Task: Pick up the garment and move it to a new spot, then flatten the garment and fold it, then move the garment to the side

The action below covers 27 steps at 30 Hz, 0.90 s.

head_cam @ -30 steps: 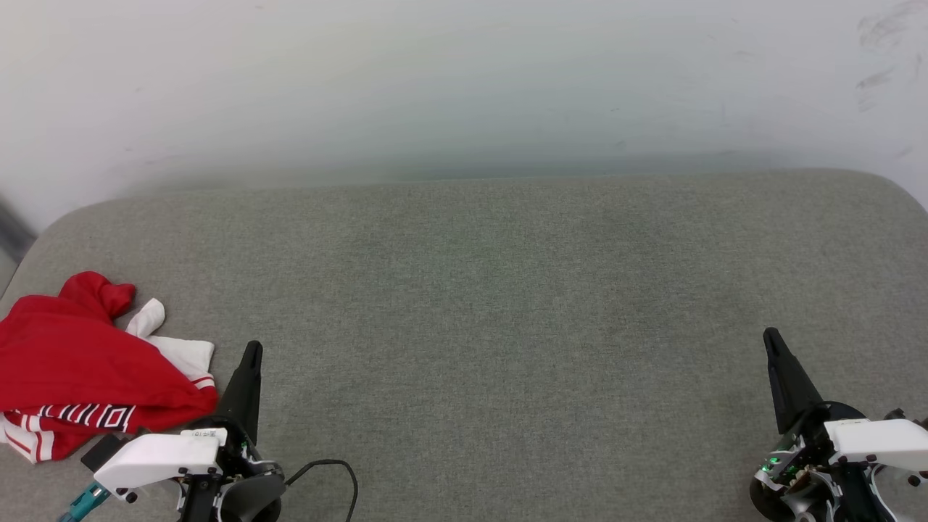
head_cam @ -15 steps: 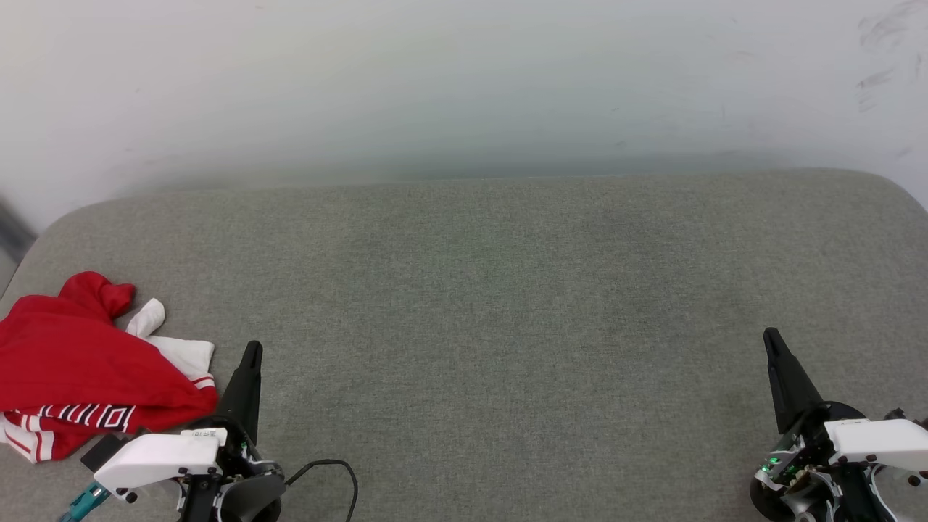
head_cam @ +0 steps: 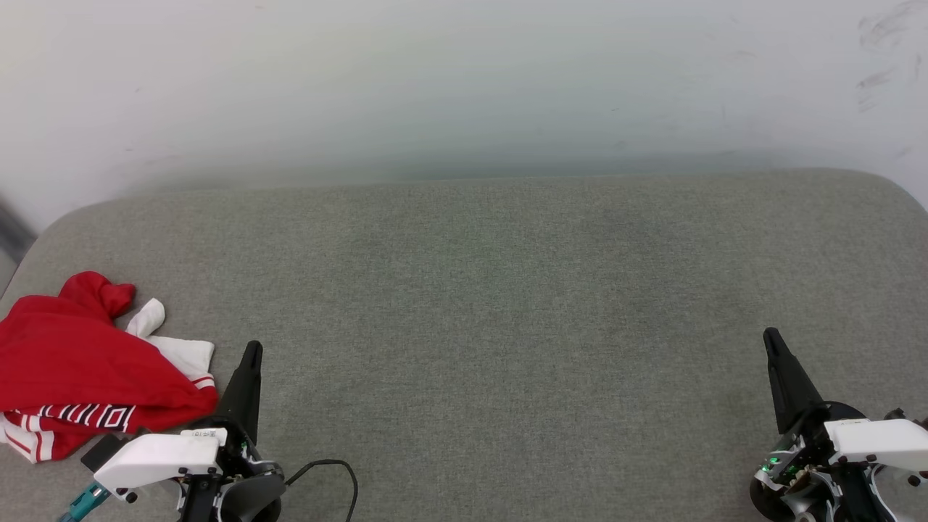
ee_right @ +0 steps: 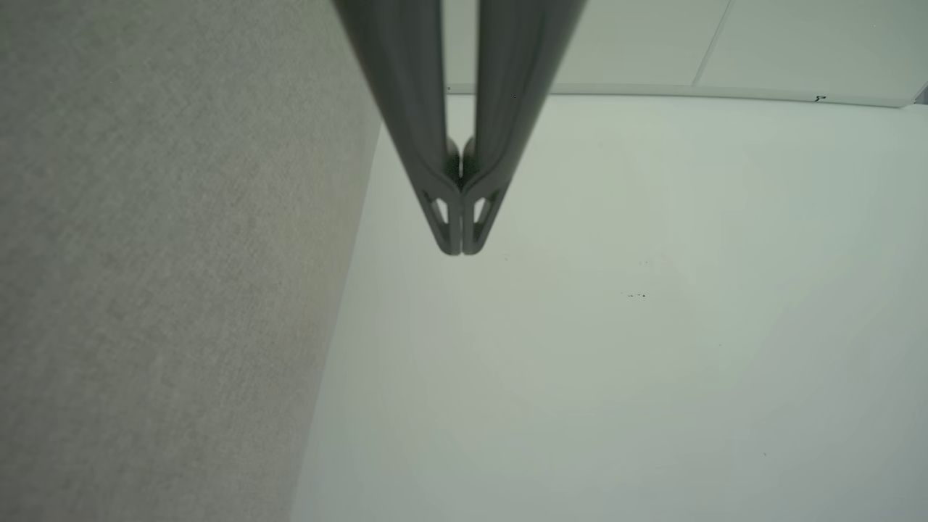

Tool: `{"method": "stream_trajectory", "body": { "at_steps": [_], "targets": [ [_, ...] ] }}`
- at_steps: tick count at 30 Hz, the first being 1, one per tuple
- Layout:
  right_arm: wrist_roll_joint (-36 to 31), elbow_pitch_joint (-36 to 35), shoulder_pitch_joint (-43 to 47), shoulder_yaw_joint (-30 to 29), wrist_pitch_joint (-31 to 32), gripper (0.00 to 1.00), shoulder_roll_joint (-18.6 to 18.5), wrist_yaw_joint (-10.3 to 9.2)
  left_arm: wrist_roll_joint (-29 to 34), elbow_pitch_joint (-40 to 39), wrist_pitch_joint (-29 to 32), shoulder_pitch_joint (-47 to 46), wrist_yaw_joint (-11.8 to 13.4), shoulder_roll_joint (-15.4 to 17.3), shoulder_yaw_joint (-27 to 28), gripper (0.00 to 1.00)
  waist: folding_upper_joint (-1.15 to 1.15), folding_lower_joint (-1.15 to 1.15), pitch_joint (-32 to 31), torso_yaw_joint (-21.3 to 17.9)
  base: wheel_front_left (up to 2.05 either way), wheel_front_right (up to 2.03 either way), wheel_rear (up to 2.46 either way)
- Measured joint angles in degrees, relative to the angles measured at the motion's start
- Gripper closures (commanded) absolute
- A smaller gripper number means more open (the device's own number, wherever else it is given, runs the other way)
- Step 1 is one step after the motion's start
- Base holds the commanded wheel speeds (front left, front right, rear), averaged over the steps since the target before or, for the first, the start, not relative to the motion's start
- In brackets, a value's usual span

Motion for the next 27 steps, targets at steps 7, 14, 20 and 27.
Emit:
{"method": "stream_trajectory", "body": {
  "at_steps": [7, 14, 20, 27],
  "targets": [
    [-0.01, 1.64, 1.59, 0.05, 0.0, 0.0, 0.02, -0.01, -0.01, 1.68, -0.01, 1.4, 0.01, -0.15, -0.21, 0.0, 0.0, 0.0, 0.0, 0.0, 0.0, 0.0, 0.0],
    [-0.78, 2.31, 3.36, 0.74, -1.03, 0.0, 0.04, -0.02, 0.0, 2.4, -1.15, 3.02, 0.01, -0.31, -1.01, 0.0, 0.0, 0.0, 0.05, -0.01, 0.0, 0.0, 0.0],
    [-2.71, 1.33, 3.82, 1.62, -2.77, 0.0, 0.05, -0.02, 0.16, 1.18, -2.82, 3.33, 0.01, -0.31, -2.21, 0.0, 0.0, 0.0, 0.09, -0.02, 0.0, 0.0, 0.0],
    [-8.72, 0.9, 3.9, 1.7, -4.56, 0.0, 0.05, -0.02, 2.32, 0.51, -4.68, 3.5, 0.01, -0.3, -2.54, 0.0, 0.0, 0.0, 0.13, -0.01, 0.0, 0.0, 0.0]
  ]
}}
